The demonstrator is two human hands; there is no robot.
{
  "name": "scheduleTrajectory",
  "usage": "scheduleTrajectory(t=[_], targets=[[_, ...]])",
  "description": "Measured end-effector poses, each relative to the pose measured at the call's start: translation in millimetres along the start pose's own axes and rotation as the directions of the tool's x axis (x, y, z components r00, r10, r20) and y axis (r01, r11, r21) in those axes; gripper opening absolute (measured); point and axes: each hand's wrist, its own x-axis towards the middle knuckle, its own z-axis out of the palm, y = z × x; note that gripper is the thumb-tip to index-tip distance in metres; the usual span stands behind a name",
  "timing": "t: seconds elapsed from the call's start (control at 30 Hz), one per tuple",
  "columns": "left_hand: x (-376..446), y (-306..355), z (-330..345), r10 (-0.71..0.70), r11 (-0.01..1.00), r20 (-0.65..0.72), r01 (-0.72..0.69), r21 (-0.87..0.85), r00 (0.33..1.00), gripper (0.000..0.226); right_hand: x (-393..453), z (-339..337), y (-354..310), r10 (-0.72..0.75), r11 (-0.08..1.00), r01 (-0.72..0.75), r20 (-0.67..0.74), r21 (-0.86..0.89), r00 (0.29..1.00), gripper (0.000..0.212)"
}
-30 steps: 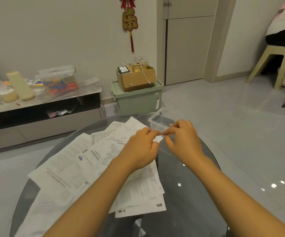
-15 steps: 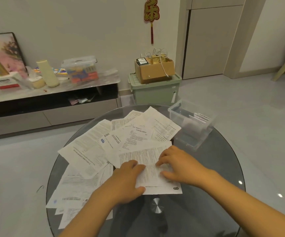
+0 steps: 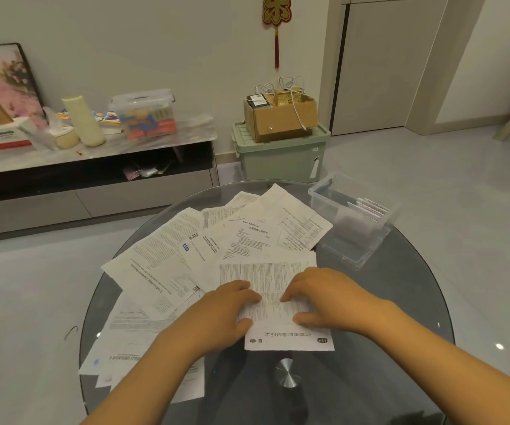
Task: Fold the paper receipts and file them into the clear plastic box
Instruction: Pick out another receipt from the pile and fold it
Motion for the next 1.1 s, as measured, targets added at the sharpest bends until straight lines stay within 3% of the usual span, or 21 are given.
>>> scheduleTrajectory(t=[0.2,0.43,0.57,0.8,0.97,1.1], targets=[[-1,15,7,0.091,0.995,-0.031,-0.092,-0.044,0.995,0.056,0,3,0,0.072,0.994,-0.066,-0.069,0.090,0.995,0.019],[1,21,20,0.145,0.979,-0.051,-0.151,-0.137,0.988,0.067,-6,-3,-6,0.200,0.928,-0.169,-0.060,0.332,0.978,0.015],[2,26,22,0.179,0.968,-0.095,-0.193,-0.160,0.979,0.048,-8,-5,-9,0.235,0.869,-0.192,-0.039,0.456,0.971,0.015],[3,15,20,0.198,0.958,-0.032,-0.200,-0.207,0.980,0.035,-14,-19,4,0.090,0.836,-0.134,0.108,0.532,0.990,0.019],[-1,13,10,0.207,0.937,-0.022,-0.205,-0.282,0.978,0.030,-16,-22,16,0.014,0.864,-0.152,0.280,0.480,0.960,0.043],[-5,16,5,0.123,0.932,-0.049,-0.132,-0.337,0.991,0.035,-19,-29,18,0.001,0.867,-0.142,0.283,0.478,0.959,0.044]])
